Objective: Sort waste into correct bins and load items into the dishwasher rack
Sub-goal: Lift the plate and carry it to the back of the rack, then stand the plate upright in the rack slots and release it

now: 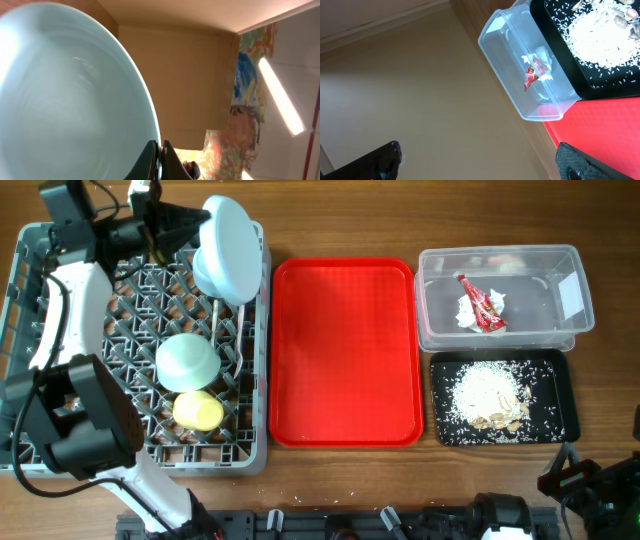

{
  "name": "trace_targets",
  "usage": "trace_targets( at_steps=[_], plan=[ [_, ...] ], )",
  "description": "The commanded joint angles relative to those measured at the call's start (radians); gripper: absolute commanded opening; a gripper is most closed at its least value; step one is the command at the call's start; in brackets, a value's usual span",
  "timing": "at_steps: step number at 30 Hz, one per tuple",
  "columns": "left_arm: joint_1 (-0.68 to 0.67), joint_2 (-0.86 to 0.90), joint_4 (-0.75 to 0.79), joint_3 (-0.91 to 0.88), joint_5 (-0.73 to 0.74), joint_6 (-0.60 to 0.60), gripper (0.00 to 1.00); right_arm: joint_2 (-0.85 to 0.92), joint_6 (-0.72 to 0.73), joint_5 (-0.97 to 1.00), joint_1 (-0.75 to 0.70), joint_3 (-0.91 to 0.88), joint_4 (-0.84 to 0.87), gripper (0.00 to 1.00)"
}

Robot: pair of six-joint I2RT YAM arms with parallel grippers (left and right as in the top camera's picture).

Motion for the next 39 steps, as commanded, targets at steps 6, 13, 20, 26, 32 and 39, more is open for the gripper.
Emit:
trace_targets(
  at_steps=[6, 13, 20, 26, 32, 39],
  plan=[
    [-0.008, -0.035, 0.069, 0.009, -0.101, -0.016, 0.04, -0.003, 0.007, 0.01, -0.003, -0.003, -0.002, 1.0],
    [-0.055, -0.034, 0.038, 0.008, -0.113, 0.066, 0.04, -0.003, 0.007, 0.01, -0.003, -0.003, -0.002, 1.0],
    [-0.057, -0.032, 0.039, 0.008, -0.164, 0.082, 0.04, -0.003, 0.007, 0.01, -0.003, -0.003, -0.002, 1.0],
    [-0.021, -0.032, 0.039, 0.008, -0.167, 0.07, 0.04, -0.003, 0.007, 0.01, -0.003, -0.003, -0.002, 0.99],
    [-0.006, -0.032, 0.043, 0.008, -0.167, 0.071, 0.04, -0.003, 0.007, 0.01, -0.003, -0.003, -0.002, 1.0],
    [0.002, -0.032, 0.047, 0.008, -0.167, 0.074, 0.04, -0.003, 0.007, 0.01, -0.003, -0.003, -0.002, 1.0]
  ],
)
